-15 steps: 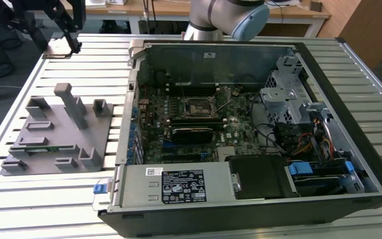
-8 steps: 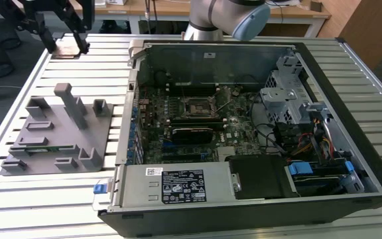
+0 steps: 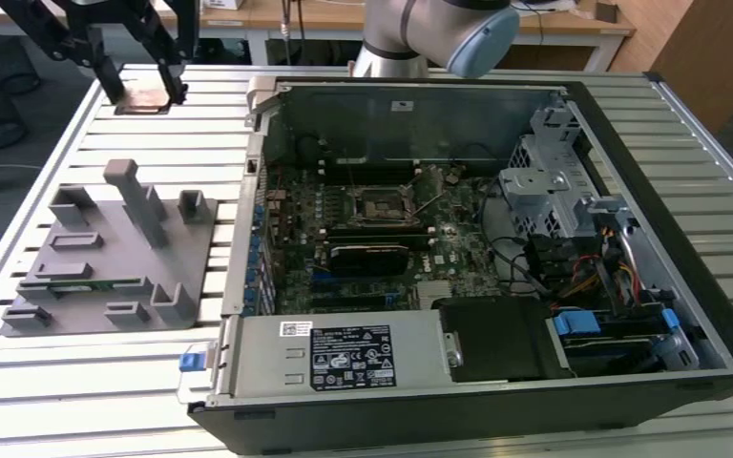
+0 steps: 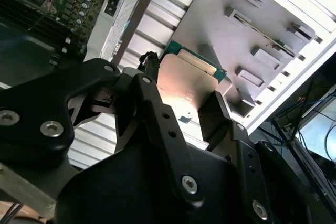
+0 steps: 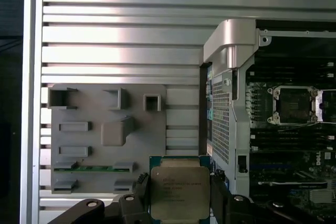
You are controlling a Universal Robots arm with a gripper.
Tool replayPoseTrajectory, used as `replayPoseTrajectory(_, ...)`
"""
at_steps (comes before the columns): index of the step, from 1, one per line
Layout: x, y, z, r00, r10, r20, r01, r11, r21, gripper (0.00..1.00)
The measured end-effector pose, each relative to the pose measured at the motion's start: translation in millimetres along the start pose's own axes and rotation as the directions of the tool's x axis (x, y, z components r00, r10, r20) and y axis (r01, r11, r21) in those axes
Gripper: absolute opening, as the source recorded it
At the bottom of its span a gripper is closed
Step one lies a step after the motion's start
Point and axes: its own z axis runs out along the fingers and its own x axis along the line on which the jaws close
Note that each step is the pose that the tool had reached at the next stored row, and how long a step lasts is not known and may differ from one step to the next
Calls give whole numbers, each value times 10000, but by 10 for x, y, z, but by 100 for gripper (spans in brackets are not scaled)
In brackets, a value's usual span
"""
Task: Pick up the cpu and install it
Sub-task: 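Pick up the cpu and move it towards the insertion slot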
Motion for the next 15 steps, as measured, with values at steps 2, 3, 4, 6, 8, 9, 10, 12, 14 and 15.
replayPoseTrajectory(2,-30,0,3,10000,0,-1,0,10000,1,55)
replayPoseTrajectory(3,-43,0,5,10000,0,-1,0,10000,1,55)
replayPoseTrajectory(4,-58,0,7,10000,0,-1,0,10000,1,55)
replayPoseTrajectory(6,-85,0,10,10000,1,0,-1,10000,0,55)
replayPoseTrajectory(8,-114,0,14,10000,0,0,0,10000,1,55)
replayPoseTrajectory(9,-127,0,15,10000,0,0,0,10000,0,55)
replayPoseTrajectory(10,-141,0,17,10000,1,0,-1,10000,0,55)
replayPoseTrajectory(12,-168,1,20,10000,1,0,-1,10000,0,55)
replayPoseTrajectory(14,-196,0,24,10000,0,0,0,10000,0,55)
replayPoseTrajectory(15,-210,1,25,10000,0,-1,0,10000,1,55)
